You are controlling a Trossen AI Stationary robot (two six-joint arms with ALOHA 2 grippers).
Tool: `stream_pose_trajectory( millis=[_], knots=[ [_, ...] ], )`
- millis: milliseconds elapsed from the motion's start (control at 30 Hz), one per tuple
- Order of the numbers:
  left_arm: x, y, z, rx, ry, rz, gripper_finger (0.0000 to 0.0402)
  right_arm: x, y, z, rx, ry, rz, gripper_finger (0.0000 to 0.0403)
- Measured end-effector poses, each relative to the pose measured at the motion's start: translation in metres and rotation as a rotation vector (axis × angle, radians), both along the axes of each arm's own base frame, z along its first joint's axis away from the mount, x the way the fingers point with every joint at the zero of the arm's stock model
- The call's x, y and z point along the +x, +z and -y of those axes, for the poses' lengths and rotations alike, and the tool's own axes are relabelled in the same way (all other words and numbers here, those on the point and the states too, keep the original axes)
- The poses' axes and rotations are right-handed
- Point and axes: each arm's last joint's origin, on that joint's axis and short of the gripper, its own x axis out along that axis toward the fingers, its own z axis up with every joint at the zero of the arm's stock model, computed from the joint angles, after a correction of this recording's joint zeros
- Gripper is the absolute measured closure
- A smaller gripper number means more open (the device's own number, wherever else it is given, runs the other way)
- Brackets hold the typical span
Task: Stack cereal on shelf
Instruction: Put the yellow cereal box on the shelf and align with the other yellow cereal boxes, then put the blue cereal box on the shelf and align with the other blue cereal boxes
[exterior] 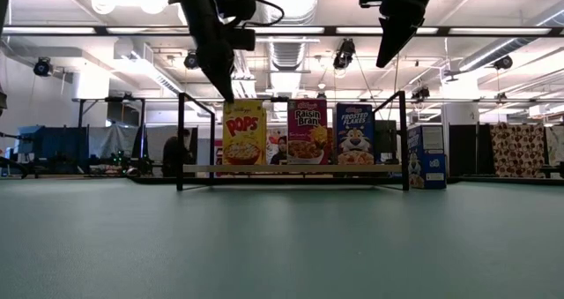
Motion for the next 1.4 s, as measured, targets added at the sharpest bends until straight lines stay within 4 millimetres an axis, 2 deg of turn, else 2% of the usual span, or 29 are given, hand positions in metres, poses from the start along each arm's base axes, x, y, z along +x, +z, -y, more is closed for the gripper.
stream_pose_trajectory(
  millis=[333, 533, 667, 800, 900, 1033, 1200, 1300, 1400],
  knots=[
    [-0.007, 0.025, 0.004, 0.009, 0.056, 0.101, 0.0184, 0.000, 0.000, 0.000, 0.000, -0.001, 0.000, 0.0158],
    [-0.006, 0.024, 0.005, -0.001, 0.079, 0.114, 0.0184, 0.000, 0.000, 0.000, 0.000, 0.000, 0.000, 0.0158],
    [0.005, 0.021, 0.013, 0.003, 0.035, 0.201, 0.0184, 0.000, 0.000, 0.000, 0.000, 0.000, 0.000, 0.0158],
    [0.015, 0.030, 0.026, 0.004, -0.071, 0.301, 0.0184, 0.000, 0.000, 0.000, 0.000, 0.000, 0.000, 0.0158],
    [0.018, 0.034, 0.037, -0.006, -0.083, 0.338, 0.0184, 0.000, 0.000, 0.000, 0.000, 0.001, 0.000, 0.0158],
    [0.022, 0.023, 0.058, -0.045, -0.086, 0.409, 0.0184, 0.000, 0.000, 0.000, -0.008, 0.016, -0.008, 0.0158],
    [0.025, -0.010, 0.098, -0.092, -0.153, 0.535, 0.0184, 0.001, 0.001, 0.000, -0.049, 0.096, -0.033, 0.0158],
    [0.022, -0.018, 0.119, -0.089, -0.231, 0.660, 0.0184, 0.005, 0.003, 0.001, -0.045, 0.066, 0.029, 0.0158],
    [0.015, -0.027, 0.128, -0.092, -0.256, 0.732, 0.0184, 0.013, 0.009, 0.003, -0.044, 0.021, 0.150, 0.0158]
  ],
)
